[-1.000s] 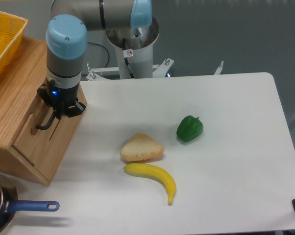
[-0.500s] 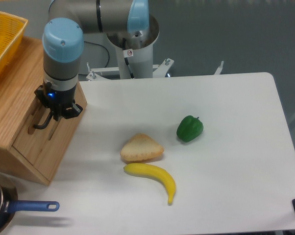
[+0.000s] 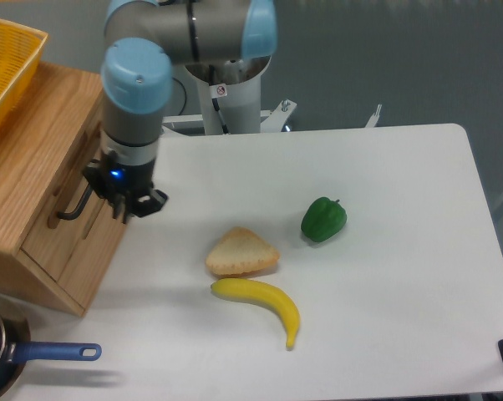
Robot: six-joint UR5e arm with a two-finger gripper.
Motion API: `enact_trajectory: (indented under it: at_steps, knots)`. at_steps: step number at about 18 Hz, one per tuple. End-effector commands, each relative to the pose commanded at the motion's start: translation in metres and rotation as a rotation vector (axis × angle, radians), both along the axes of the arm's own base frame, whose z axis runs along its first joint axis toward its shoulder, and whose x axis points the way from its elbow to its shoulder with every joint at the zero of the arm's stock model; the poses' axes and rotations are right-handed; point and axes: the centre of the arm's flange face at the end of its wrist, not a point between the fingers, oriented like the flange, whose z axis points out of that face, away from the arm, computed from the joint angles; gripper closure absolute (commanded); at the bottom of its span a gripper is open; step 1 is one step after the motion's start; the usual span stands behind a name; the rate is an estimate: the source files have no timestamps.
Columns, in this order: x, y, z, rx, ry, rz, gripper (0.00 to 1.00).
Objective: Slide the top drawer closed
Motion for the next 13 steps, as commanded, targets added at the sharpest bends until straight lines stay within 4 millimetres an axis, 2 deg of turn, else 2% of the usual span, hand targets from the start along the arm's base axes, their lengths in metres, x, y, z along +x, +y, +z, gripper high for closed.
enact_trajectory:
  at_steps: [3,5,6,9,13]
  knots:
    - [-0.037,-0.011,-0.005,-0.021,0.041,0.01,0.6]
    - [-0.055,-0.019,-0.013,-0.074,0.09,0.0,0.51]
    - [-0.064,-0.023,-0.017,-0.086,0.101,-0.01,0.42]
    - [-0.097,-0.037,-0.034,-0.108,0.109,-0.041,0.25]
    - [-0.13,-0.059,-0.047,-0.146,0.141,-0.097,0.13]
